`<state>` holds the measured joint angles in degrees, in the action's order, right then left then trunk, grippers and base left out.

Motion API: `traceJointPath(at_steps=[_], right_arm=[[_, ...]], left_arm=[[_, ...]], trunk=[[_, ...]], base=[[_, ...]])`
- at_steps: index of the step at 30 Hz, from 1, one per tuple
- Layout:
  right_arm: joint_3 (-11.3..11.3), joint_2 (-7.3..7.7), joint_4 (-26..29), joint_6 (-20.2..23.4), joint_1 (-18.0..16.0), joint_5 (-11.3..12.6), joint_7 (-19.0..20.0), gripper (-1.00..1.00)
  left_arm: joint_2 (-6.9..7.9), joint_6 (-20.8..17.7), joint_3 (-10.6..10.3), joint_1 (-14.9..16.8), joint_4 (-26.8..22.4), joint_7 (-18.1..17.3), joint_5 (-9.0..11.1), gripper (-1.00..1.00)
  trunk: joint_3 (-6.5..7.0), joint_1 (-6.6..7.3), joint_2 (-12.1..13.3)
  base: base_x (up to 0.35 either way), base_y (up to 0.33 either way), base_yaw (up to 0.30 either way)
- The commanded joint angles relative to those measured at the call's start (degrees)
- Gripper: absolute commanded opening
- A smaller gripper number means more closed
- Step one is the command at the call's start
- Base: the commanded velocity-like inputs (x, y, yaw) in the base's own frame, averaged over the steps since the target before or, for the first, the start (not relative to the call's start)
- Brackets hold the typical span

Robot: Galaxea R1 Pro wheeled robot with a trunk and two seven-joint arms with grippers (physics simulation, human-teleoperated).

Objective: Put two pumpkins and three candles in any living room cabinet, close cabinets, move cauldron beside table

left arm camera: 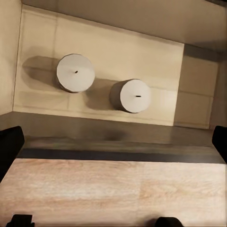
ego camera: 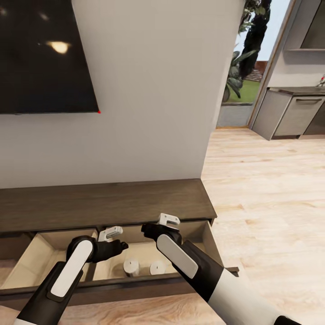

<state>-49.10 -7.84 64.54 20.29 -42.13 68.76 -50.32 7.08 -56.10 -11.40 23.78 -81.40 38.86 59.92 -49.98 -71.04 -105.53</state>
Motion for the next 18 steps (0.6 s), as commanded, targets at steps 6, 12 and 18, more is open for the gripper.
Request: traceJointPath(at_steps=[6,12,18], right_arm=[[-0.10,0.01,-0.07,0.44,-0.06,0.15,-0.20,1.00],[-0.11,0.01,-0.27,0.37,-0.06,0.22,0.01,1.00],[-0.07,0.01,-0.29,0.23,-0.06,0.16,-0.03,1.00]], left_arm=[[0.04,-0.06,-0.11,0.04,-0.07,0.60,0.55,1.00],[0.03,-0.06,-0.10,0.04,-0.07,0.60,0.55,1.00],[0.03,-0.06,-0.11,0.04,-0.07,0.60,0.55,1.00]], trunk=[[1.03,1.33,2.40],[2.11,2.65,4.80],[3.21,3.96,7.21]], base=[[-0.105,0.000,0.000],[-0.315,0.000,0.000],[-0.336,0.000,-0.012]])
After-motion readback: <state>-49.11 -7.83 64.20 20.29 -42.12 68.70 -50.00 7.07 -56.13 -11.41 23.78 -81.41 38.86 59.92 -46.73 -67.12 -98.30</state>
